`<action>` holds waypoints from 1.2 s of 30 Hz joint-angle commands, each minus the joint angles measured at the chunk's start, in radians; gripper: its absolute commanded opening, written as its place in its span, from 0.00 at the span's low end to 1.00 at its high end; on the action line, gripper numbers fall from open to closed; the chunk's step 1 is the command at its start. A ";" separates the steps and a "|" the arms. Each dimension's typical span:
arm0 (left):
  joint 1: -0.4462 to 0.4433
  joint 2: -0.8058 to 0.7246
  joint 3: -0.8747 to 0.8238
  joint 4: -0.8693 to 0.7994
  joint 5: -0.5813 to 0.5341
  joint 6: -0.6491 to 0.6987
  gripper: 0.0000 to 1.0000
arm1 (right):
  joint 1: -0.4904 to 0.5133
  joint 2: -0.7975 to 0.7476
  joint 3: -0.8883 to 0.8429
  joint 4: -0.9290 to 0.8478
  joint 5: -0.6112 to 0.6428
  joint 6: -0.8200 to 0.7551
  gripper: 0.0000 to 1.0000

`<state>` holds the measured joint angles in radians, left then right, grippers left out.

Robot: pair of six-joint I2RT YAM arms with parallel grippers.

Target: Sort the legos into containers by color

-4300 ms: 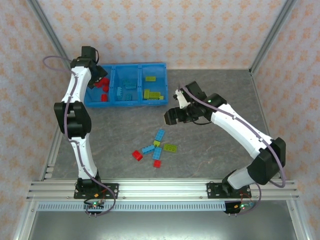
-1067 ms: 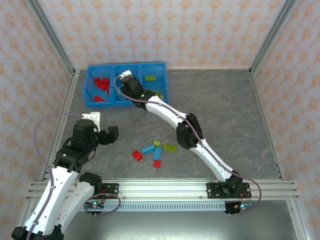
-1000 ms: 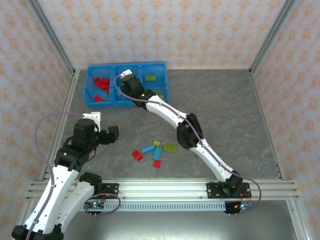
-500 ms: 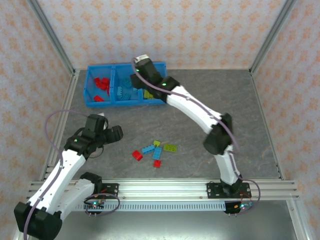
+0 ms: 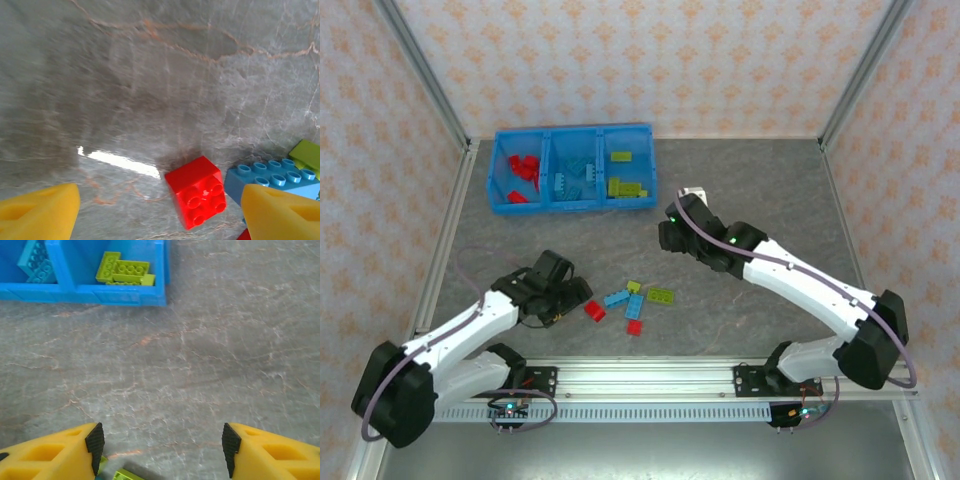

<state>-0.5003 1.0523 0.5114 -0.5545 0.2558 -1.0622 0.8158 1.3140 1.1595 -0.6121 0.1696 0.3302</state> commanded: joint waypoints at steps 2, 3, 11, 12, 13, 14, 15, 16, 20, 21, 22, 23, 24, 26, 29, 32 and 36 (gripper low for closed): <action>-0.068 0.082 0.074 0.074 -0.017 -0.099 0.85 | -0.019 -0.011 0.033 -0.023 0.050 0.001 0.71; -0.083 0.103 0.083 0.068 -0.040 -0.113 0.85 | -0.022 0.003 0.052 -0.032 0.048 -0.013 0.74; -0.096 0.252 0.095 0.073 -0.056 -0.110 0.64 | -0.028 0.077 0.137 -0.095 0.031 -0.063 0.79; -0.099 0.284 0.109 0.067 -0.045 -0.093 0.63 | -0.030 0.075 0.134 -0.095 0.026 -0.059 0.79; -0.102 0.312 0.121 0.050 -0.039 -0.079 0.61 | -0.030 0.074 0.129 -0.097 0.024 -0.053 0.79; -0.105 0.331 0.126 0.040 -0.032 -0.068 0.58 | -0.030 0.071 0.125 -0.099 0.024 -0.048 0.79; -0.109 0.348 0.130 0.035 -0.028 -0.058 0.56 | -0.030 0.066 0.119 -0.101 0.022 -0.043 0.79; -0.113 0.359 0.128 0.032 -0.025 -0.056 0.54 | -0.030 0.060 0.111 -0.102 0.022 -0.038 0.79; -0.115 0.361 0.109 0.034 -0.025 -0.069 0.44 | -0.030 0.037 0.086 -0.104 0.031 -0.022 0.79; -0.115 0.355 0.107 0.034 -0.027 -0.076 0.43 | -0.030 0.034 0.082 -0.105 0.032 -0.013 0.79; -0.115 0.351 0.109 0.037 -0.025 -0.084 0.42 | -0.030 0.034 0.079 -0.109 0.031 -0.005 0.79; -0.115 0.348 0.112 0.042 -0.023 -0.091 0.42 | -0.030 0.035 0.077 -0.110 0.023 0.004 0.79; -0.115 0.343 0.116 0.048 -0.020 -0.097 0.41 | -0.030 0.036 0.074 -0.110 0.005 0.013 0.79; -0.115 0.339 0.127 0.049 -0.027 -0.104 0.42 | -0.030 0.040 0.065 -0.106 -0.026 0.026 0.79; -0.115 0.334 0.162 -0.012 -0.071 -0.078 0.53 | -0.030 0.040 0.053 -0.107 -0.029 0.038 0.79; -0.117 0.289 0.156 -0.084 -0.067 -0.104 0.67 | -0.030 0.040 0.049 -0.109 -0.008 0.044 0.79; -0.128 0.206 0.110 -0.122 0.015 -0.257 0.82 | -0.030 0.044 0.046 -0.098 -0.005 0.051 0.80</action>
<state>-0.6106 1.3064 0.6453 -0.6010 0.2344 -1.2076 0.7898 1.3746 1.2152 -0.6964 0.1463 0.3595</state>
